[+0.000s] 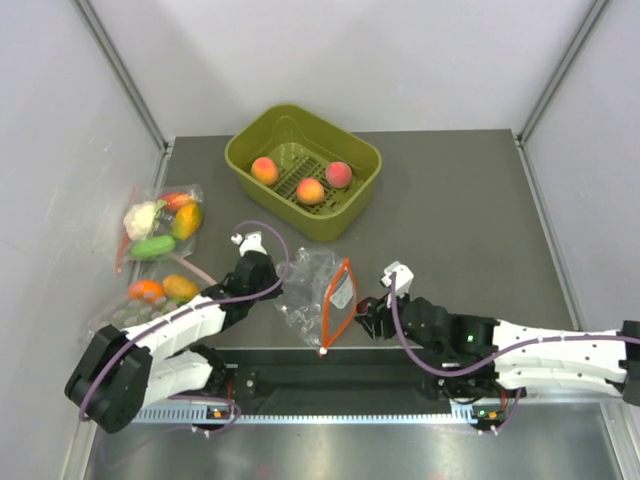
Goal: Open the zip-top bag and remove the fake food
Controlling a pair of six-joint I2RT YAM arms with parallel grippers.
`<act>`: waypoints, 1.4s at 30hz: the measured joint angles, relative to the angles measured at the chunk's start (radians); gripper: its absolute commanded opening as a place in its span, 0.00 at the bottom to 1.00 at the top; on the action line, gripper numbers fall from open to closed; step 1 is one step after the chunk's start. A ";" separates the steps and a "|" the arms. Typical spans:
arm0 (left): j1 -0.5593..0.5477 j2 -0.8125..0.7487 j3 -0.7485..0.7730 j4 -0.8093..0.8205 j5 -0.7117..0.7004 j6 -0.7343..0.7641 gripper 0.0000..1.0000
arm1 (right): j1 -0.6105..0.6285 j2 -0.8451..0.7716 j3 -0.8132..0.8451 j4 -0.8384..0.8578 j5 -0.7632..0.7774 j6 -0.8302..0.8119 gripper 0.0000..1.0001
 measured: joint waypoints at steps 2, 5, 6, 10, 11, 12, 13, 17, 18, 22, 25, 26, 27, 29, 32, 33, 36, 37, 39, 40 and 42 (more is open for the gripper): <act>0.000 0.008 0.006 0.002 0.000 -0.002 0.00 | -0.005 -0.056 0.048 -0.077 0.036 -0.018 0.25; 0.000 0.013 0.016 0.007 0.000 -0.002 0.19 | -0.040 -0.108 0.131 -0.157 0.073 -0.055 0.25; 0.000 0.012 0.018 0.008 0.000 0.000 0.32 | -0.063 -0.117 0.156 -0.174 0.075 -0.069 0.24; 0.000 -0.005 0.024 0.003 0.001 0.006 0.78 | -0.188 -0.121 0.273 -0.207 0.066 -0.132 0.24; 0.000 -0.019 0.029 -0.014 0.000 0.012 0.81 | -0.215 -0.110 0.300 -0.216 0.053 -0.148 0.24; 0.000 -0.032 0.034 -0.027 0.000 0.014 0.82 | -0.244 -0.094 0.333 -0.219 0.044 -0.166 0.24; 0.000 -0.049 0.045 -0.046 0.000 0.017 0.87 | -0.272 -0.076 0.362 -0.221 0.026 -0.183 0.24; 0.000 -0.115 0.093 -0.111 -0.004 0.036 0.99 | -0.382 0.034 0.482 -0.221 -0.067 -0.239 0.24; 0.000 -0.133 0.104 -0.127 -0.005 0.040 0.99 | -0.413 0.075 0.516 -0.219 -0.092 -0.253 0.24; 0.000 -0.212 0.155 -0.211 -0.018 0.061 0.99 | -0.528 0.245 0.647 -0.208 -0.220 -0.295 0.24; 0.000 -0.266 0.191 -0.269 -0.029 0.076 0.99 | -0.583 0.388 0.764 -0.203 -0.296 -0.321 0.24; 0.000 -0.280 0.202 -0.286 -0.031 0.080 0.99 | -0.594 0.430 0.800 -0.201 -0.313 -0.330 0.24; 0.000 -0.294 0.214 -0.304 -0.032 0.087 0.99 | -0.604 0.477 0.842 -0.201 -0.335 -0.339 0.24; 0.000 -0.321 0.240 -0.342 -0.039 0.099 0.99 | -0.621 0.574 0.927 -0.197 -0.377 -0.354 0.25; 0.000 -0.345 0.283 -0.394 -0.055 0.121 0.99 | -0.639 0.723 1.056 -0.202 -0.435 -0.374 0.33; 0.000 -0.349 0.295 -0.406 -0.058 0.126 0.99 | -0.641 0.747 1.078 -0.202 -0.439 -0.379 0.41; 0.000 -0.357 0.331 -0.446 -0.068 0.147 0.99 | -0.649 0.887 1.186 -0.209 -0.480 -0.396 0.76; 0.000 -0.358 0.341 -0.461 -0.072 0.153 0.99 | -0.650 0.919 1.209 -0.211 -0.489 -0.399 0.92; 0.000 -0.362 0.358 -0.485 -0.082 0.167 0.99 | -0.651 0.977 1.249 -0.221 -0.507 -0.406 1.00; 0.000 -0.363 0.368 -0.498 -0.088 0.174 0.99 | -0.652 0.998 1.262 -0.225 -0.513 -0.413 1.00; 0.000 -0.363 0.385 -0.517 -0.101 0.185 0.99 | -0.653 1.020 1.271 -0.229 -0.520 -0.413 1.00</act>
